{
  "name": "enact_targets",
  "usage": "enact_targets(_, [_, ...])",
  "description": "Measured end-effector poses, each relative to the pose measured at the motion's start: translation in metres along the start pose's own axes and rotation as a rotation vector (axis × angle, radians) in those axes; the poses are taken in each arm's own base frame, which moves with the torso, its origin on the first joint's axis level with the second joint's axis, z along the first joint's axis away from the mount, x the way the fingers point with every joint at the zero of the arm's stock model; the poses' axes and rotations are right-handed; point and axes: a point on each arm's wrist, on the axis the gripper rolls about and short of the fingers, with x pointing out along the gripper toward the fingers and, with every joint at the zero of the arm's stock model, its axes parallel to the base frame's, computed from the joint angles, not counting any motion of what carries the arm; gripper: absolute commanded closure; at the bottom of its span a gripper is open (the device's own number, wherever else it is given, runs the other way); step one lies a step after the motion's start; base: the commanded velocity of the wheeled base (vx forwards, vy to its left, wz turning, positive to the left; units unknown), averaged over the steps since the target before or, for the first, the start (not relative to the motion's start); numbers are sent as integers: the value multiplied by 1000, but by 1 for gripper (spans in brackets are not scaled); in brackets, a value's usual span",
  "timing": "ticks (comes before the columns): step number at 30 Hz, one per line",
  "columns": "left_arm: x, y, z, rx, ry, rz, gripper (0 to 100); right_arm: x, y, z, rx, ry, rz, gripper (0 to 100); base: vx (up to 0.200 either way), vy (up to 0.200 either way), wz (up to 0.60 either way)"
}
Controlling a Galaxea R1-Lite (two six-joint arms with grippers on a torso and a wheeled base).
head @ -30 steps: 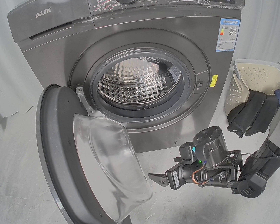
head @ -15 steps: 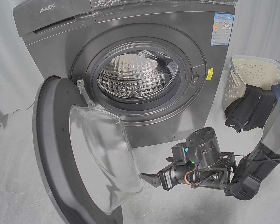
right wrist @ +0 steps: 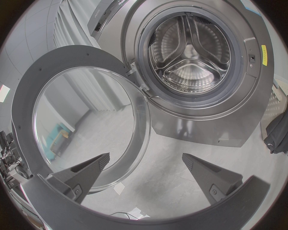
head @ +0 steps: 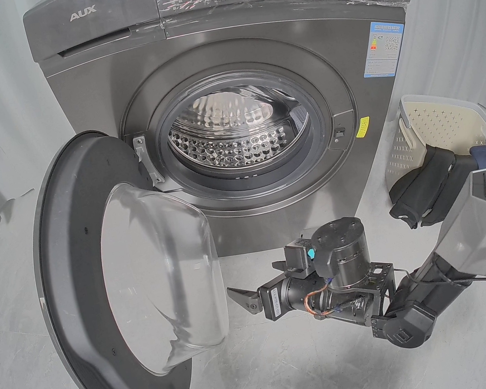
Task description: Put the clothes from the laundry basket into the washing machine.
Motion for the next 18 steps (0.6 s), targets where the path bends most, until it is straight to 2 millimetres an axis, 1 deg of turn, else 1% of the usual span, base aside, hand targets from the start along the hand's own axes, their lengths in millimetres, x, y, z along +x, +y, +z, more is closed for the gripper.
enact_targets(5, [0,0,0,0,0,-1,0,13,-2,-1,-1,-10,-3,0,0,0,0])
enact_targets(9, [0,0,0,0,0,0,0,23,9,-2,-5,-28,24,0,0,0,0])
enact_targets(14, [0,0,0,0,0,-1,0,33,33,-4,-4,-76,78,0,0,0,0])
enact_targets(18, [0,0,0,0,0,-1,0,39,36,-2,0,-104,70,0,0,0,0])
